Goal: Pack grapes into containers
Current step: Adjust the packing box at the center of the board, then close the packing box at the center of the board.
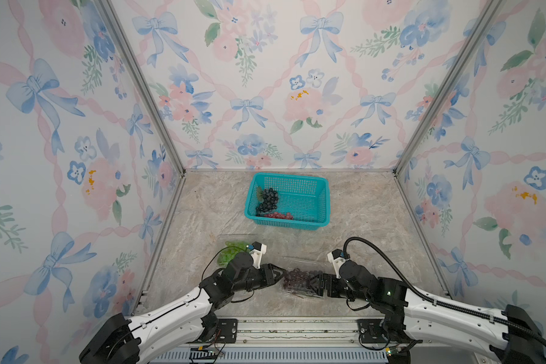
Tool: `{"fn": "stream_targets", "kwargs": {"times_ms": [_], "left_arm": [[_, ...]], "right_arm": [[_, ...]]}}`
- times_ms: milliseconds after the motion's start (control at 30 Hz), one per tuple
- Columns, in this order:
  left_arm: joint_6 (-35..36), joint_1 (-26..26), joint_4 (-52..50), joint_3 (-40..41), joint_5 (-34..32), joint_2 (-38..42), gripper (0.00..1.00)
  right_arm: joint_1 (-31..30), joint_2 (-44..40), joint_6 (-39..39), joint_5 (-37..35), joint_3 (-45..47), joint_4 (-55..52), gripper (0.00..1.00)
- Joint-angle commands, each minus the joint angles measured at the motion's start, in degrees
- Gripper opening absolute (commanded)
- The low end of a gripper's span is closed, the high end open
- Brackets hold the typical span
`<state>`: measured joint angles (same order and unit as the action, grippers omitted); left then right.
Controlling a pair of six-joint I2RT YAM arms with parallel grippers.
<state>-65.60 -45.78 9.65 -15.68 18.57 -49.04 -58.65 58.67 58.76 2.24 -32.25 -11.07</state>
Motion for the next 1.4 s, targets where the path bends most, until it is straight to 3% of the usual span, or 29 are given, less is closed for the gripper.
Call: {"fn": "stream_targets", "kwargs": {"times_ms": [0,233,500,533,600,667,733,1367], "left_arm": [[2.9,0.4,-1.3,-3.6,-1.3,-0.5,0.41],[6.4,-0.9,-1.4,-9.5,-1.6,-6.8,0.41],[10.3,-4.4,-1.4,-15.1,-1.7,-17.2,0.41],[10.6,-4.9,-1.4,-15.3,-1.7,-18.2,0.41],[10.9,-5.6,-1.4,-15.7,-1.5,-19.9,0.41],[11.1,-6.3,-1.3,-16.0,-1.3,-21.4,0.40],[11.3,-6.6,-1.3,-16.0,-1.5,-22.5,0.40],[11.1,-7.5,-0.9,-15.8,-2.2,-27.0,0.38]], "right_arm": [[2.9,4.4,-4.3,5.4,-3.6,6.2,0.97],[6.8,10.7,-7.5,10.6,-6.1,9.6,0.97],[9.7,-2.3,-5.7,12.3,4.0,5.7,0.97],[9.6,-3.6,-5.0,12.8,5.4,5.8,0.87],[9.1,-5.2,-3.4,13.9,7.9,7.4,0.57],[7.8,-6.2,-2.1,13.3,9.8,9.2,0.39],[6.7,-6.2,-1.8,12.5,10.6,10.2,0.30],[4.8,0.2,0.4,12.6,13.5,20.1,0.27]]}}
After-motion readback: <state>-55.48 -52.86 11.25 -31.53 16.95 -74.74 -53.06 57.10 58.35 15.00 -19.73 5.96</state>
